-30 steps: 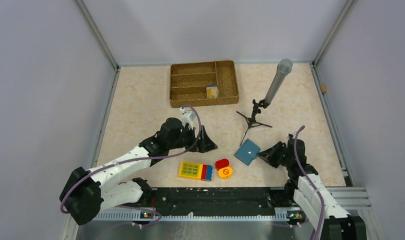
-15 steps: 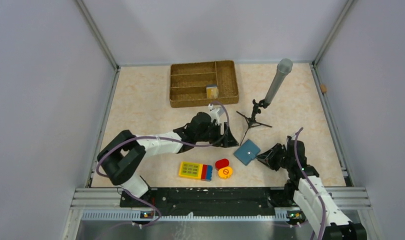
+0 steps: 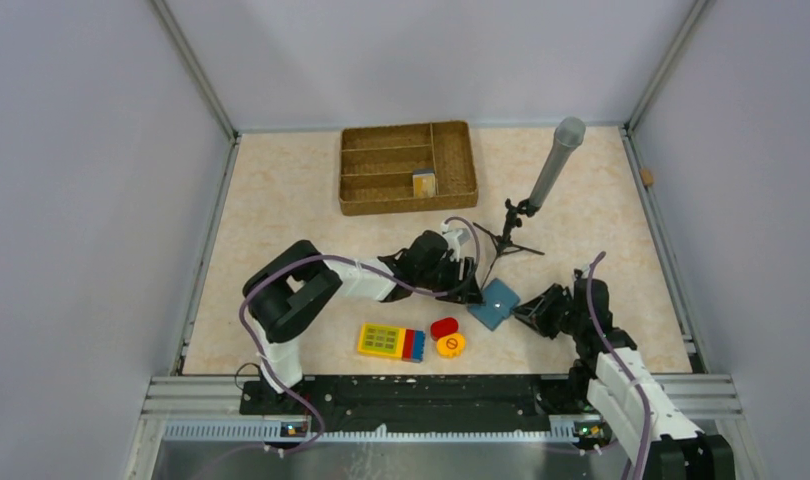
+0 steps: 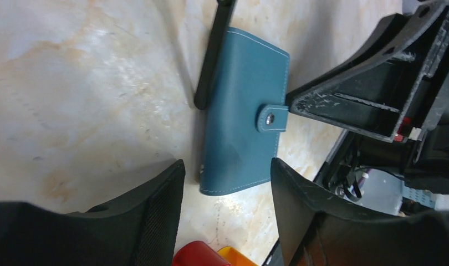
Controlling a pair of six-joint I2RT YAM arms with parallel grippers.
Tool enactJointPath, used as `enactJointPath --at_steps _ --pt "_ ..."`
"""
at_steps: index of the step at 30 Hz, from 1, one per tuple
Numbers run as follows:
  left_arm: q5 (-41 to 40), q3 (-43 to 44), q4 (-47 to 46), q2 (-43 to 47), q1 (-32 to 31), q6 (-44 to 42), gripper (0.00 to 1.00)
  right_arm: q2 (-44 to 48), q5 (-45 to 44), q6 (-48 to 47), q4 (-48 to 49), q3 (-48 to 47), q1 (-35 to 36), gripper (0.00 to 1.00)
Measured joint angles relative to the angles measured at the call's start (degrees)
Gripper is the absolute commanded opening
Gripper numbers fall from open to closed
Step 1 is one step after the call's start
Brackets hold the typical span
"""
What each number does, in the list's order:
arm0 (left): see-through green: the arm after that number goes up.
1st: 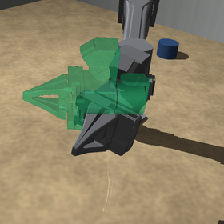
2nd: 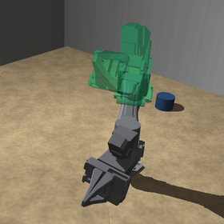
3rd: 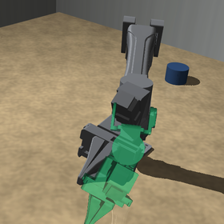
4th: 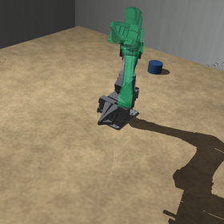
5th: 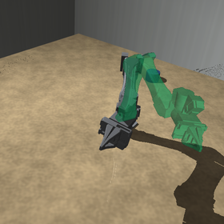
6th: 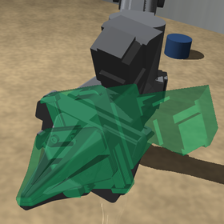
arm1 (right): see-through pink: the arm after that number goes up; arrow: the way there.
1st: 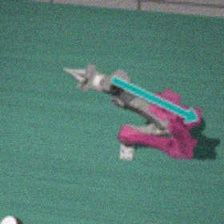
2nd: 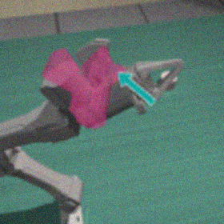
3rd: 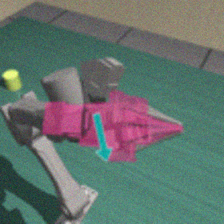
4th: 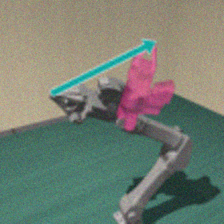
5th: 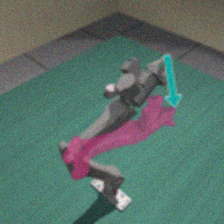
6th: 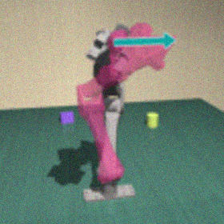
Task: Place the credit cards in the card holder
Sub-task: Pick up the card holder from the center of the board.
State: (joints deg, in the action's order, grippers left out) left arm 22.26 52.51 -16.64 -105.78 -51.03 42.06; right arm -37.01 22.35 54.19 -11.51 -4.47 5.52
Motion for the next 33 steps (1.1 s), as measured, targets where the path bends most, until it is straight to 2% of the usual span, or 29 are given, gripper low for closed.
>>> enactJointPath --at_steps 4,9,14,17,18,22,25,30,33 --pt "1.0 1.0 0.0 -1.1 -0.9 0.2 0.53 -1.6 0.1 0.0 2.0 0.0 0.0 0.24" --pt "3.2 1.6 -1.1 -3.4 -1.5 2.2 0.36 -3.0 0.0 -0.1 3.8 0.0 0.0 0.24" --pt "4.1 1.6 -2.0 -4.6 -1.9 3.7 0.22 -3.2 0.0 -0.2 4.8 0.3 0.0 0.24" --pt "4.1 1.6 -2.0 -4.6 -2.0 4.3 0.08 -3.2 -0.2 -0.2 5.1 0.3 0.0 0.24" --pt "4.1 1.6 -2.0 -4.7 -2.0 4.6 0.01 -3.2 -0.2 -0.2 5.2 0.3 0.0 0.24" --pt "4.3 1.7 -2.5 -4.7 -2.0 5.2 0.00 -3.2 -0.4 -0.5 5.5 0.4 0.0 0.26" --pt "4.1 1.7 -2.7 -4.5 -2.1 5.1 0.00 -2.8 -0.3 -1.1 5.4 0.4 0.0 0.38" --pt "3.3 -0.2 -2.1 0.4 -2.7 2.2 0.00 0.7 0.4 -3.1 3.8 -0.5 0.1 0.67" --pt "3.1 -1.6 0.0 6.5 -2.9 -0.9 0.00 3.3 2.4 -4.9 3.9 -1.1 0.1 0.72"
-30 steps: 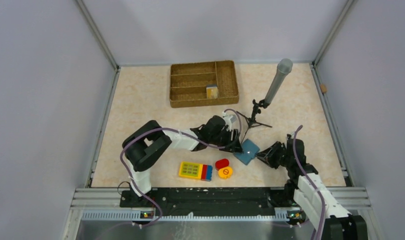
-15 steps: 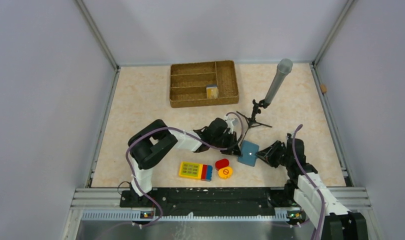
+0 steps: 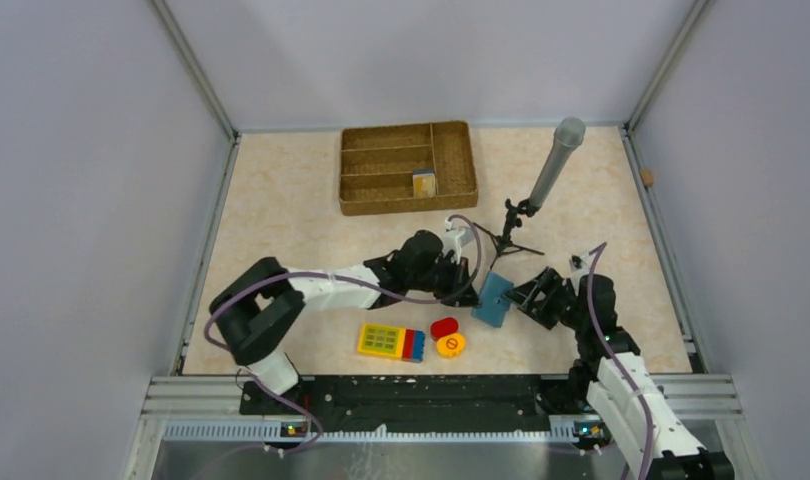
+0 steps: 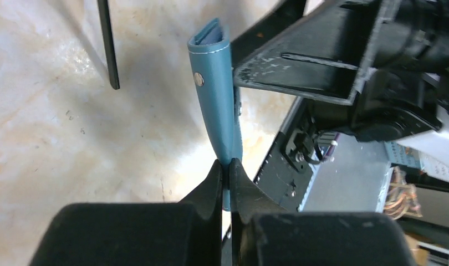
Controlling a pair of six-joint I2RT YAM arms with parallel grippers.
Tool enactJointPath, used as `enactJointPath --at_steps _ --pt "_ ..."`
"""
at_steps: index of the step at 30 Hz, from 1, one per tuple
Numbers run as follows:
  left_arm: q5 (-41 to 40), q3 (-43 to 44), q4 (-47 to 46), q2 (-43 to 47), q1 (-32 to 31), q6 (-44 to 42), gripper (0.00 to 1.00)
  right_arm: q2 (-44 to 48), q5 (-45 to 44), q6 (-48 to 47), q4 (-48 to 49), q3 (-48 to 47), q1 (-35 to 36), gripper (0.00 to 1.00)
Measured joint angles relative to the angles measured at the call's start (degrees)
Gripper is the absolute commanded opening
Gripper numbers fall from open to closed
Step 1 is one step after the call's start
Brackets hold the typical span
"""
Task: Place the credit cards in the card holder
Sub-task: Pick up the card holder from the center of the board.
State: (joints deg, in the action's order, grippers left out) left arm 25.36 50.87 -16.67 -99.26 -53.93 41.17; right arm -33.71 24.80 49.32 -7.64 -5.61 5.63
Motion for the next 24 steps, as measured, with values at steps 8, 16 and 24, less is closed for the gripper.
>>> enactJointPath --at_steps 8,16,24 --pt "-3.0 0.0 16.1 20.7 0.8 -9.8 0.00 1.9 10.3 -3.3 7.1 -3.7 2.5 0.79" --pt "2.7 4.8 36.3 28.0 9.9 -16.2 0.00 -9.1 0.7 -8.7 11.8 -15.8 26.9 0.79" --pt "5.9 4.9 42.9 35.8 18.9 -21.6 0.00 -16.3 -1.6 -9.1 20.9 -19.7 32.8 0.81"
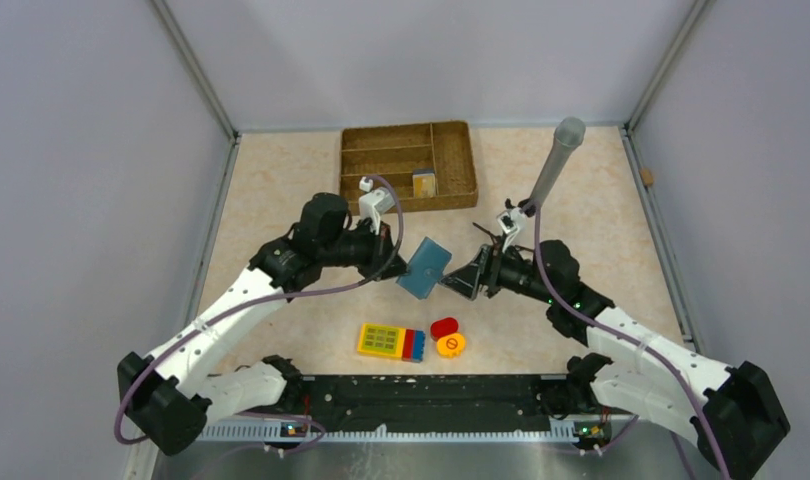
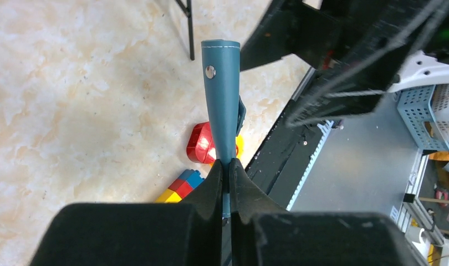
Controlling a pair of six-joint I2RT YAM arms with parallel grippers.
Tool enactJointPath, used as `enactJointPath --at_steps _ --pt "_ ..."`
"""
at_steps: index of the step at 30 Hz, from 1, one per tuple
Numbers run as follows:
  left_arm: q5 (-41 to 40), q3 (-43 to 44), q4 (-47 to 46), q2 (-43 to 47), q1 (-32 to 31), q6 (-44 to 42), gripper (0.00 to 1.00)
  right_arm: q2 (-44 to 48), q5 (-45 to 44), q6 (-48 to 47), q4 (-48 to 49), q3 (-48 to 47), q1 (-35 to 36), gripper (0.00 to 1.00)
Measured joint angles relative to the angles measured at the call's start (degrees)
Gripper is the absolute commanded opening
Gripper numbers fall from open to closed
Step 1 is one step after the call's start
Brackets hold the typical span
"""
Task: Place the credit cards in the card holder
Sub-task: Pick up the card holder from the center of the board.
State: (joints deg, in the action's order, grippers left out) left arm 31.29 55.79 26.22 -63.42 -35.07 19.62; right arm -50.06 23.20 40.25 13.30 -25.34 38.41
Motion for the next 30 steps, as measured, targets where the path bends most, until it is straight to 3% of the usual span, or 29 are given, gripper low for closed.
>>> enactJointPath --at_steps 7,12,14,18,19,20,21,23,26,30 --pt "3.8 -0.8 -1.2 5.8 1.0 -1.0 0.00 -2.6 -3.1 -0.2 2.6 -1.0 0.1 0.85" --pt "7.4 -2.8 -2.5 6.8 1.3 -1.1 0.00 -5.4 -0.8 2.0 10.6 -1.0 0.1 0.81" --pt "8.6 -3.1 -2.4 6.8 1.3 -1.4 0.00 -6.5 0.4 3.0 14.0 -1.0 0.1 0.65" --pt "9.9 -3.5 -3.1 6.8 1.3 -1.6 0.02 -8.4 2.8 4.5 18.8 -1.0 0.1 0.19" --pt "10.1 -3.9 -3.3 6.8 1.4 -1.6 0.15 -8.7 3.3 4.9 19.7 -1.0 0.1 0.08" --pt "10.1 -4.3 -3.5 6.9 1.6 -1.6 0.35 -9.0 3.7 5.3 20.5 -1.0 0.0 0.00" --pt "10.1 -4.7 -3.6 6.9 1.8 -1.5 0.51 -9.2 4.0 5.4 21.0 -1.0 0.0 0.00" --pt "10.4 -5.6 -4.2 6.9 2.0 -1.1 0.69 -9.4 5.4 6.4 22.4 -1.0 0.0 0.00" --pt "11.6 -5.9 -5.5 6.1 2.0 -0.7 0.76 -9.6 7.7 7.3 24.9 -1.0 0.1 0.00" --pt "12.5 -5.9 -7.0 5.2 2.5 -0.1 0.74 -9.9 11.1 8.3 28.0 -1.0 0.1 0.00"
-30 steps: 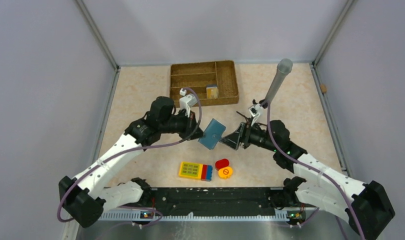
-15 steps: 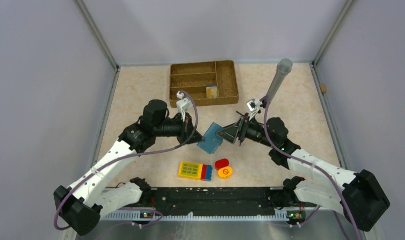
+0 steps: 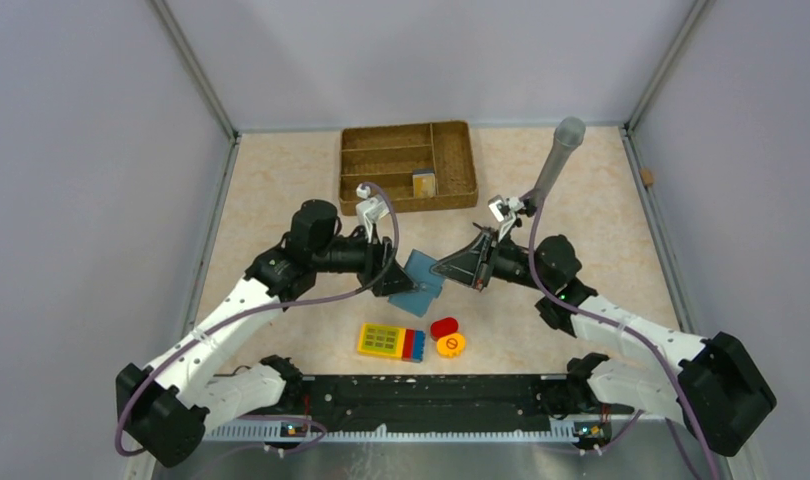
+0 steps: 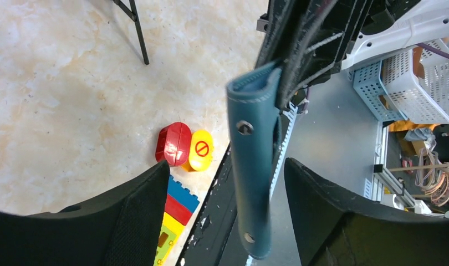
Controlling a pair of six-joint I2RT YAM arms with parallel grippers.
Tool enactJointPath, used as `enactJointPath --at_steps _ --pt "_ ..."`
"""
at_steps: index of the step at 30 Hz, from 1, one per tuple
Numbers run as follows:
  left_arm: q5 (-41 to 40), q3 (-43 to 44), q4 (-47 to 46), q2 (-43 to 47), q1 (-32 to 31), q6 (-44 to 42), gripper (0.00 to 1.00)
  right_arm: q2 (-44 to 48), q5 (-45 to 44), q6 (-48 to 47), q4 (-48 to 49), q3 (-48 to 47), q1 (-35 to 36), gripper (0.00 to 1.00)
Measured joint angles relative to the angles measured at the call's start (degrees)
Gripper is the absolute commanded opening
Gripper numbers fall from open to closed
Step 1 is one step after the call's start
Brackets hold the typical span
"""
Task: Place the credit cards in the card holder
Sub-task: Pick up the card holder from the center of the board, then open the card holder at the center of the board.
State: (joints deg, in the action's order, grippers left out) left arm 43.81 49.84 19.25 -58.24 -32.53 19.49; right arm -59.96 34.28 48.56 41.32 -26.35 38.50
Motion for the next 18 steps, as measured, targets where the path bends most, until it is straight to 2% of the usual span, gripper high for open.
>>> enactJointPath --at_steps 3,8,9,10,11,12,13,16,18 --pt "1.1 -0.6 -1.6 -0.2 0.8 0.7 0.59 -0.2 2.3 0.2 1.1 0.0 0.0 0.00" --pt "5.2 -2.2 -5.3 -0.2 1.4 3.5 0.17 -0.8 4.7 -0.2 1.0 0.0 0.0 0.01" --pt "6.3 -2.5 -6.0 -0.2 1.4 3.8 0.10 -0.9 4.8 -0.5 0.6 0.0 0.0 0.13" --pt "7.0 -2.6 -6.2 -0.4 1.4 4.2 0.00 -0.9 4.8 -0.9 0.0 0.0 0.0 0.33" --pt "7.8 -2.7 -6.6 -0.8 1.5 4.4 0.00 -0.9 4.8 -1.4 -0.9 -0.2 0.0 0.48" --pt "8.1 -2.7 -6.6 -1.2 1.5 4.6 0.00 -0.9 4.9 -2.3 -2.6 -0.7 0.0 0.58" --pt "8.1 -2.8 -6.8 -1.6 1.6 4.5 0.00 -0.8 4.9 -2.6 -4.1 -1.2 0.0 0.64" --pt "7.5 -2.6 -5.5 -3.6 2.0 3.2 0.00 0.9 3.8 -6.8 -12.4 -3.7 0.1 0.69" --pt "7.1 -2.1 -3.5 -5.7 2.6 2.2 0.00 3.4 1.7 -9.9 -18.8 -5.4 0.1 0.66"
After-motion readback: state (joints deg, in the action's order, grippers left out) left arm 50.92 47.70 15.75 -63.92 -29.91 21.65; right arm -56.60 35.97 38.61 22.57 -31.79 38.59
